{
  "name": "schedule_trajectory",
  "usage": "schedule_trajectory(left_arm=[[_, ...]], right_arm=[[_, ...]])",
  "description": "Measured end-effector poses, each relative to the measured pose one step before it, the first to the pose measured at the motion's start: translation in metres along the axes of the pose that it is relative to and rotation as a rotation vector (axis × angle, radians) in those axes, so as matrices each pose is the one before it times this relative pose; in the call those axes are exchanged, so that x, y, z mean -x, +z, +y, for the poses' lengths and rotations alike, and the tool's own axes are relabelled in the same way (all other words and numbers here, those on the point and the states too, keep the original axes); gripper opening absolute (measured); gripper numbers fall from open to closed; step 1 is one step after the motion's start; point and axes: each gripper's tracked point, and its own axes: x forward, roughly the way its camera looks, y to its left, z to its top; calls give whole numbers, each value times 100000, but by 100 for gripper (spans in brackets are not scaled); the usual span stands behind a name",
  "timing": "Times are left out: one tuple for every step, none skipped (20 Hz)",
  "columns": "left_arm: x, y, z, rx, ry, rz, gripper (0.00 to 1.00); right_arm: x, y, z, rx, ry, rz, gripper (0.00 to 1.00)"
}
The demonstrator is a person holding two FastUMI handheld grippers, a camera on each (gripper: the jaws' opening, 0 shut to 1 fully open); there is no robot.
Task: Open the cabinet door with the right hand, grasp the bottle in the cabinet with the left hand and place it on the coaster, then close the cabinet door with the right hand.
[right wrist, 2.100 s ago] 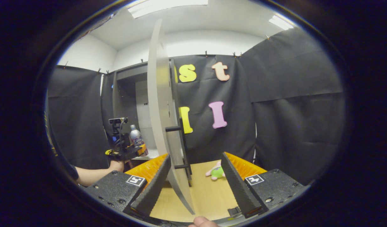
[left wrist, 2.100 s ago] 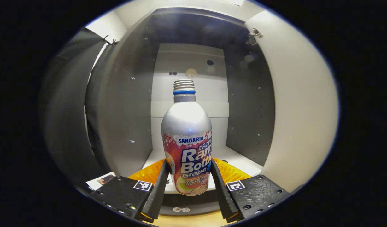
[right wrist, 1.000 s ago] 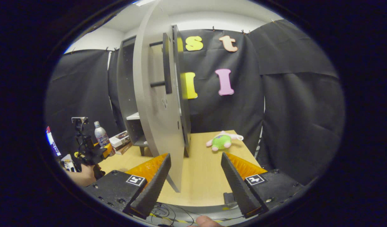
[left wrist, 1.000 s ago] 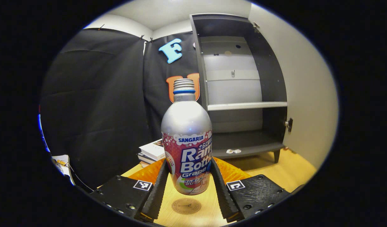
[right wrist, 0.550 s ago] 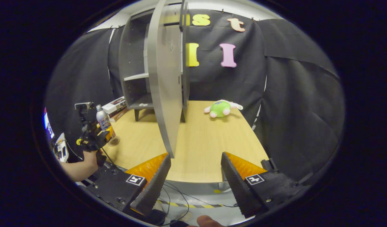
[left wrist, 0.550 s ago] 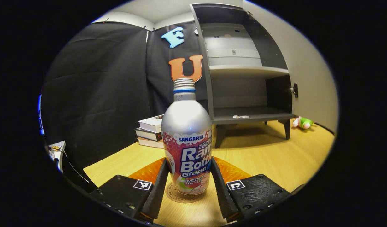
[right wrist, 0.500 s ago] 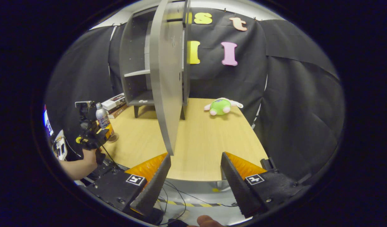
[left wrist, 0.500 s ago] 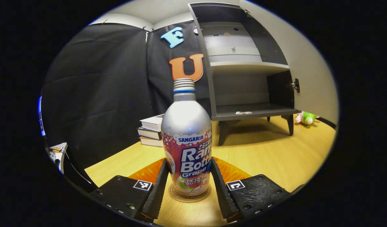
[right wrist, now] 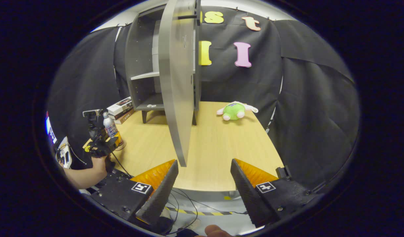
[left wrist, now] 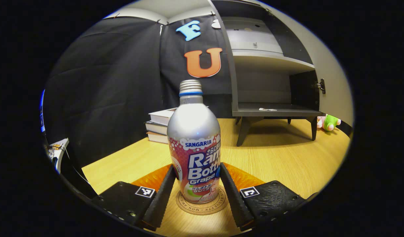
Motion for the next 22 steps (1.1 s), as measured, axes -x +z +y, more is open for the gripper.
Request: schedule_trajectory(left_arm=[[19,-323,-315,280,-1134,1044,80],[277,-207,-361,46,-744,864,75],[151,63,85,-1428,530,-50,87],[302,246,137,-1363,1545,-1452,98],[299,149,-123,-1137,-76,-1747,97],[196,148,-254,-1019,-261,-1045,97],[121,26,-130,-691,26,-464,97],[116,-102,-80,-929,263,409,97],[153,51,113,-173,326,-483,97],[59,108,-52,609,-56,-304,97],[33,-91,-18,457,-127,101,97],[24,-166,98,-238,223,903,97],[111,-439,244,-795,534,1597,96],[232,-188,436,-726,1180,865,97],[588,-416,498,-171,746,1841,97],[686,-329,474,420,743,1872,97],[1052,-297,931,265,919,1868,97],[1214,75,955,-30,1185,1145,97],[1373,377,914,-821,616,1162,97],[1528,888,585,-2956,20,538,97],[1533,1724,674,-3766,-359,-1880,97],[1525,2420,223,-2168,-1931,-2747,97]], right_arm=[[-155,198,204,617,417,-163,100],[-85,372,330,664,738,-592,100],[-52,324,279,623,494,-581,100],[-68,-91,37,594,525,79,100],[-93,-205,52,223,-356,517,98],[-31,-141,-101,-659,-18,200,100],[-90,-265,31,-771,246,584,98],[28,-127,-14,-379,-206,632,100],[84,-13,-144,-78,-270,187,100],[-40,121,-131,123,-266,17,98],[9,170,-126,60,-213,-172,98],[-41,144,-20,-100,-142,-229,100],[98,-78,-94,-161,-437,-125,97],[89,11,-74,-169,-483,-23,97],[127,-22,-27,-226,-340,-68,97],[155,88,-7,-256,-148,-273,98],[18,343,-121,-219,-265,-695,97],[79,482,-199,-458,-726,-1488,97],[85,365,-240,-760,-1098,-2030,100],[242,168,-216,-969,-1448,-1588,100],[-160,-22,-237,-1538,-984,247,97],[-84,-228,-32,-2767,-745,450,98]])
